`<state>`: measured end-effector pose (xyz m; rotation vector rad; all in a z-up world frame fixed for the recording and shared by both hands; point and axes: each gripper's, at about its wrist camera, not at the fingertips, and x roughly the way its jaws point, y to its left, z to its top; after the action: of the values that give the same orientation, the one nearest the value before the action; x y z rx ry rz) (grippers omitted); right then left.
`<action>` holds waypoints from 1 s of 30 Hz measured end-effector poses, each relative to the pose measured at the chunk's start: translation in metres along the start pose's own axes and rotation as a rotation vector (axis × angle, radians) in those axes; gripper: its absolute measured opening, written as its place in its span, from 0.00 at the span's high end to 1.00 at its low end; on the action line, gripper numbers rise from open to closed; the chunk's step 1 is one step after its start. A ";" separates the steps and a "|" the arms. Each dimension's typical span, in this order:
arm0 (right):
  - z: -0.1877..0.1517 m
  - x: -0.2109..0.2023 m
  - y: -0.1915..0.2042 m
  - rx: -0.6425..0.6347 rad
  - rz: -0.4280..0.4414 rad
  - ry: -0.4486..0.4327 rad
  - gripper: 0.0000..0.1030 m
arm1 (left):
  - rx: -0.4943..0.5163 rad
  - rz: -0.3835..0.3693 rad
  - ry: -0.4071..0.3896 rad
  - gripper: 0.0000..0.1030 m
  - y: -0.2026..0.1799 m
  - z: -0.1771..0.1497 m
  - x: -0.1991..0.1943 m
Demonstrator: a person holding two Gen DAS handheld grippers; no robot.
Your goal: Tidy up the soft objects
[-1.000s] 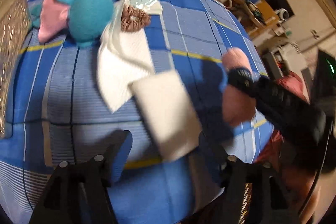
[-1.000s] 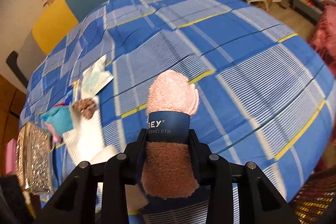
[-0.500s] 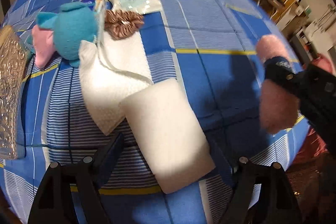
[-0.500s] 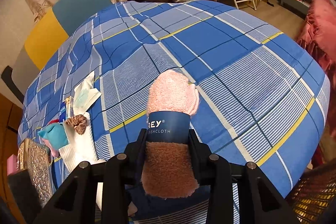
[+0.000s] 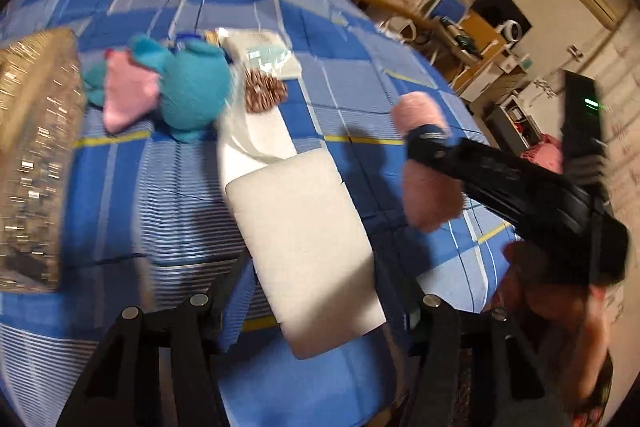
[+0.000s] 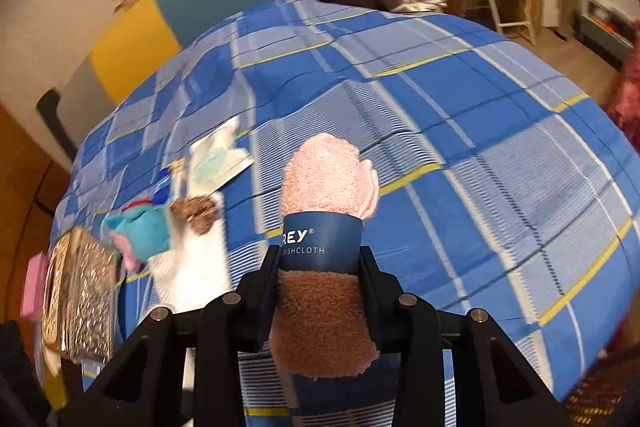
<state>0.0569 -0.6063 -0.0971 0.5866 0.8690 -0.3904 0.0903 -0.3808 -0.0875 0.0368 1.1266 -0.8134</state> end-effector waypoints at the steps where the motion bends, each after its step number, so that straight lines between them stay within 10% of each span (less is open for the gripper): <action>1: -0.002 0.002 0.006 -0.021 -0.001 0.009 0.63 | 0.018 -0.005 -0.012 0.43 -0.001 -0.002 -0.007; 13: -0.025 0.014 0.034 -0.102 0.039 0.073 0.63 | 0.102 0.003 -0.153 0.43 0.056 -0.060 -0.110; 30: -0.079 -0.038 0.105 -0.284 0.100 -0.086 0.64 | -0.223 0.239 -0.246 0.43 0.271 -0.043 -0.196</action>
<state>0.0444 -0.4725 -0.0736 0.3469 0.7922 -0.1948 0.1818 -0.0594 -0.0472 -0.1106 0.9520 -0.4622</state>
